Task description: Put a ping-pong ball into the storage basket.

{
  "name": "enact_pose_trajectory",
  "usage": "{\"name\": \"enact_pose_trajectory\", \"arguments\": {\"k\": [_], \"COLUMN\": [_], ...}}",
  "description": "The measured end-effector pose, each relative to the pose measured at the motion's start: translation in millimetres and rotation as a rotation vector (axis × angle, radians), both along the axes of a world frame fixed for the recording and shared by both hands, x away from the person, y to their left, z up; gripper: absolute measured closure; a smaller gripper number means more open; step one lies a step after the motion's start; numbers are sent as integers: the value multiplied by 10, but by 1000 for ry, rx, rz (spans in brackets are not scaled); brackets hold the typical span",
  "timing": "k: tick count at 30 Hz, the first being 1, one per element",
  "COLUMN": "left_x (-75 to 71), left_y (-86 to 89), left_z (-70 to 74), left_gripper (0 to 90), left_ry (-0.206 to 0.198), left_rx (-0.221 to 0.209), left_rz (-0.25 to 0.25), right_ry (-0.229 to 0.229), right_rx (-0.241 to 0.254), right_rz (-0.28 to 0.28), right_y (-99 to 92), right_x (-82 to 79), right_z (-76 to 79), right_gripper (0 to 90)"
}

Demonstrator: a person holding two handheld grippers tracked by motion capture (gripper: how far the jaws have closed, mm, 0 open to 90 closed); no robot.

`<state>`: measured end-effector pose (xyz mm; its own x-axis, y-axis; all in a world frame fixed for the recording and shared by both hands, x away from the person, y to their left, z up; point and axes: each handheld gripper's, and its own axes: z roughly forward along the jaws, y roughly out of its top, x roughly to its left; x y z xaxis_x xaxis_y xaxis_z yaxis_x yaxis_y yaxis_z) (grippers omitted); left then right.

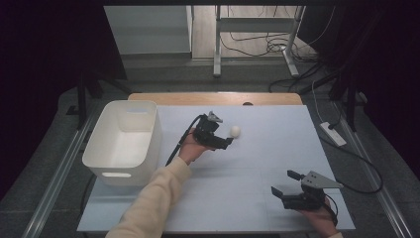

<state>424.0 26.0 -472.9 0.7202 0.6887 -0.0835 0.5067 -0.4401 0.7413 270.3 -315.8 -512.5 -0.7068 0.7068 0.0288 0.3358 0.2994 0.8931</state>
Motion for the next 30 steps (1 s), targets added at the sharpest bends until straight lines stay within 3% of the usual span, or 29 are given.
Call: {"name": "enact_pose_trajectory", "arguments": {"k": [30], "left_x": [164], "left_y": [-151], "left_z": [-128], "left_gripper": [144], "left_ry": [5], "left_rx": [23], "left_rz": [5], "right_ry": [5], "right_rx": [1], "right_rz": [3], "right_y": [4], "right_x": [6], "right_z": [-8], "right_gripper": [113]}}
